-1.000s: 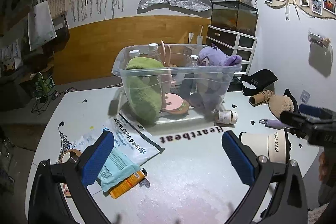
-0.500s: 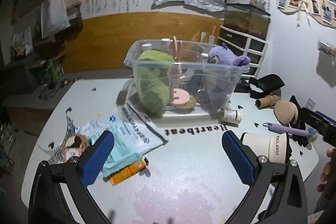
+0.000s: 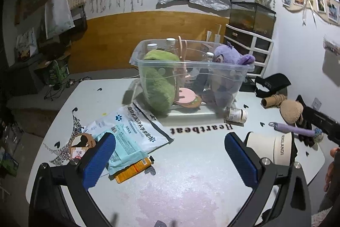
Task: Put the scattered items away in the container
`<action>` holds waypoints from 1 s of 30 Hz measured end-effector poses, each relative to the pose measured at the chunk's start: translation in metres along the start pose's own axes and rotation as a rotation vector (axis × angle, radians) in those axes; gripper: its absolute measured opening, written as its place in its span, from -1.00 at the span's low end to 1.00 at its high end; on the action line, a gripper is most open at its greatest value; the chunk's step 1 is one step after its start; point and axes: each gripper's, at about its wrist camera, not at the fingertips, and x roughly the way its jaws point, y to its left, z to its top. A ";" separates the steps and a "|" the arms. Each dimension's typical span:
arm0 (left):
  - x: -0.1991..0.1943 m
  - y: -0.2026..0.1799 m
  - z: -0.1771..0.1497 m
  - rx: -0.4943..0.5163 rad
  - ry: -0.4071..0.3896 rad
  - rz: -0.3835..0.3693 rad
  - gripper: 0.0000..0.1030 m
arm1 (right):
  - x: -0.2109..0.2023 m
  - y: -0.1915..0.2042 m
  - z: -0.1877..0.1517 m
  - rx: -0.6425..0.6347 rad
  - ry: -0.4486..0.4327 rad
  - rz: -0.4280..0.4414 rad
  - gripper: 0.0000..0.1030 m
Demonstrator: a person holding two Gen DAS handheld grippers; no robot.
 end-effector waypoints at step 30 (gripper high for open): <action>0.022 -0.004 0.005 -0.004 0.046 0.018 1.00 | 0.029 0.005 0.003 -0.024 0.123 0.121 1.00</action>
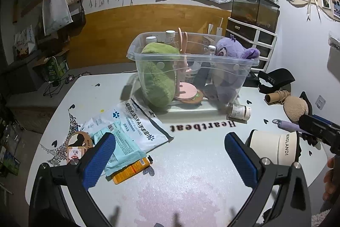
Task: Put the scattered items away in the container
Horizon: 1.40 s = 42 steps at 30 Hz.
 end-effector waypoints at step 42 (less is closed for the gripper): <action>0.112 -0.121 0.022 0.121 0.235 -0.129 1.00 | 0.109 -0.216 0.039 0.401 0.235 -0.190 0.49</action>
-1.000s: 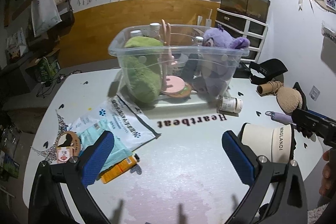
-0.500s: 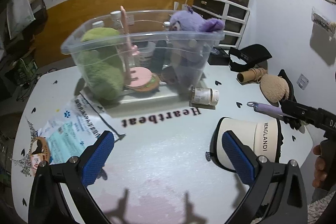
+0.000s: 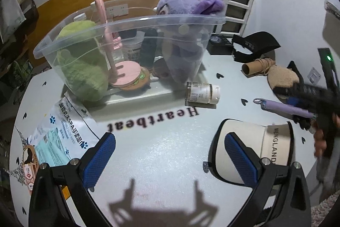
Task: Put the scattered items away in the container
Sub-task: 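Move the right tool onto the tan rope-wrapped tube and close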
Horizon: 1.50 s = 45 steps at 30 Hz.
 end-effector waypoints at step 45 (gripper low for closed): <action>0.105 -0.092 -0.011 0.562 -0.047 -0.216 0.47 | 0.131 0.023 -0.016 0.508 0.626 0.287 -0.13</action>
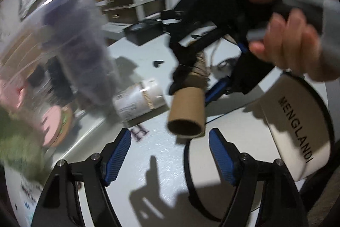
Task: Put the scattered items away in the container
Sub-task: 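Move the right tool onto the tan rope-wrapped tube and close, then close the left tool on the tube's end while the right tool opens and releases it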
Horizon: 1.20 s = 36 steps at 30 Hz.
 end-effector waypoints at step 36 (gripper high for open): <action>-0.096 0.045 -0.095 -0.306 0.087 -0.164 -0.20 | 0.021 0.021 -0.162 -0.790 0.295 -0.183 -0.12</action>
